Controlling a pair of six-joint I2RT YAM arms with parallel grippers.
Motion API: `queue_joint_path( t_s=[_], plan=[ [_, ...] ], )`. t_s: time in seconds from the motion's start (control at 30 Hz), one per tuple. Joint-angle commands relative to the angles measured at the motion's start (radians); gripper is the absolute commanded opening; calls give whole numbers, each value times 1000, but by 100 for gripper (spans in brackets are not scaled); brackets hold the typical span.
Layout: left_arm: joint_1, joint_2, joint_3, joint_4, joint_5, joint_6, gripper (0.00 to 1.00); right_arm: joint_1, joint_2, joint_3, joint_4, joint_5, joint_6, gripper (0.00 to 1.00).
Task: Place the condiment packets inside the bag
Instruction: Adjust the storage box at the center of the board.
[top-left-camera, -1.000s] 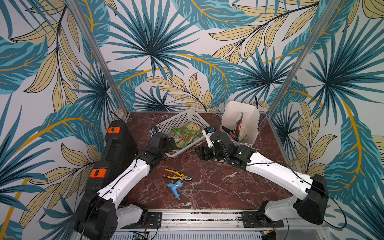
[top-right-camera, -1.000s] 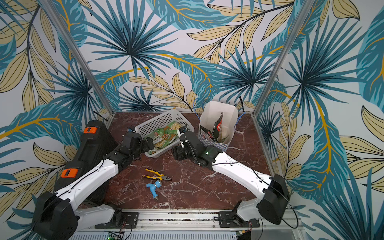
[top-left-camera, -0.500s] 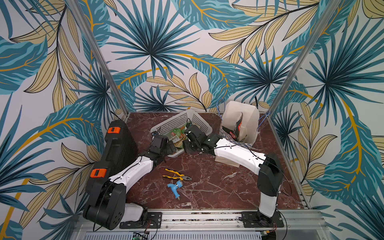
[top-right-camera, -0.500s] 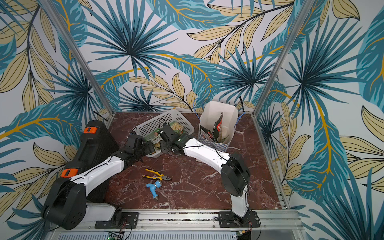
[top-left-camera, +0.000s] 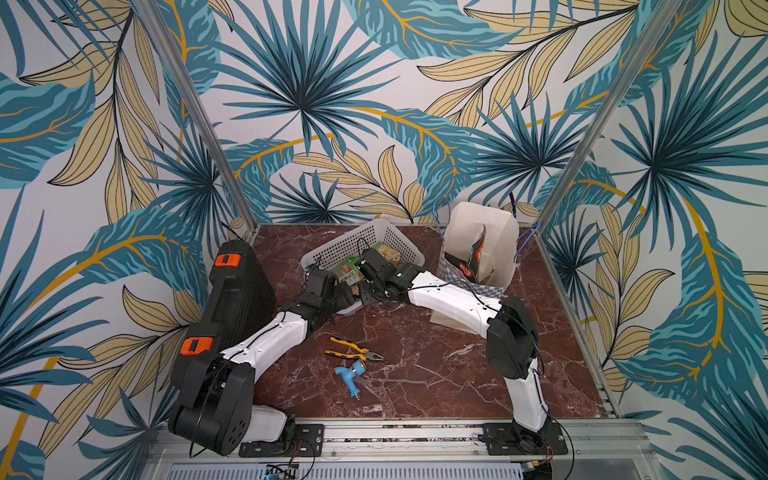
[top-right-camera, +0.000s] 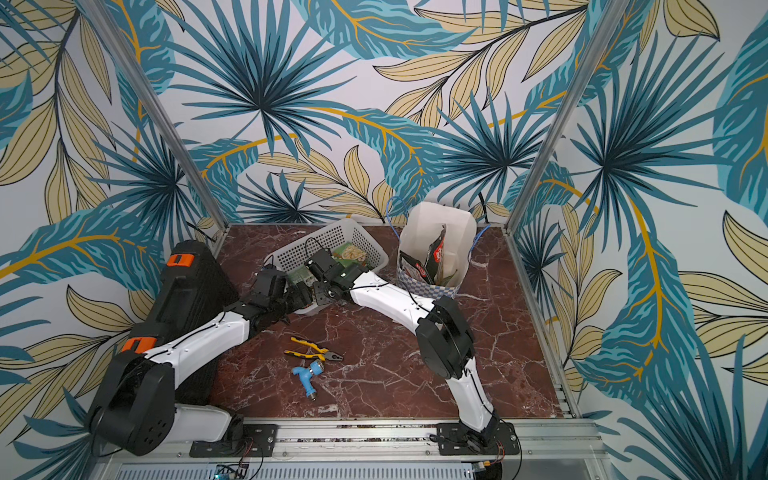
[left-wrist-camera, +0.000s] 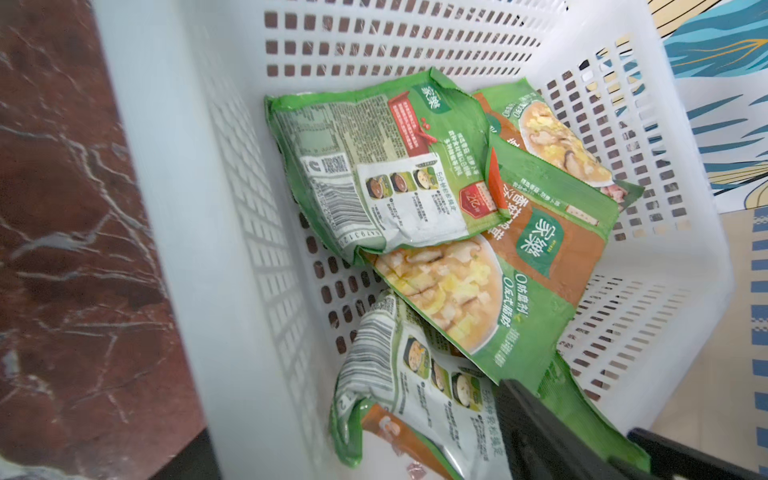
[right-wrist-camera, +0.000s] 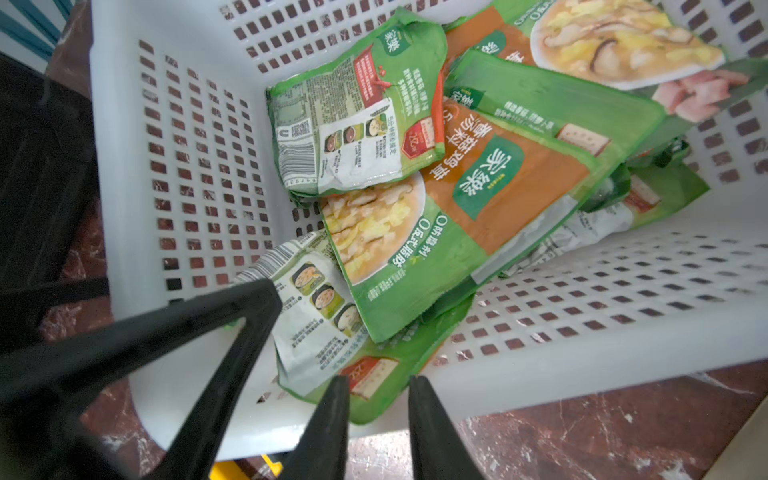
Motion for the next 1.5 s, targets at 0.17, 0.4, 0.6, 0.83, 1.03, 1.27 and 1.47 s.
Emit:
queue_joint_path(
  t_s=[0.17, 0.4, 0.6, 0.83, 1.03, 1.27, 1.47],
  plan=[
    [-15, 18, -45, 65, 98, -57, 86, 6, 15, 54, -70, 83, -18, 0],
    [-83, 8, -46, 79, 96, -69, 85, -5, -78, 44, -80, 165, -41, 0],
    [-128, -21, -49, 85, 119, -95, 84, -26, -177, 33, -94, 238, -74, 0],
    [-222, -144, -80, 95, 31, -95, 83, -36, -297, 83, -106, 275, -150, 0],
    [-283, -235, -80, 63, -111, -44, 83, -38, -399, 164, -154, 328, -221, 0],
    [-284, -260, -56, 6, -233, 24, 85, -48, -535, 212, -178, 422, -295, 0],
    [-283, -235, -36, -19, -298, 58, 88, -116, -627, 201, -194, 463, -323, 0]
  ],
)
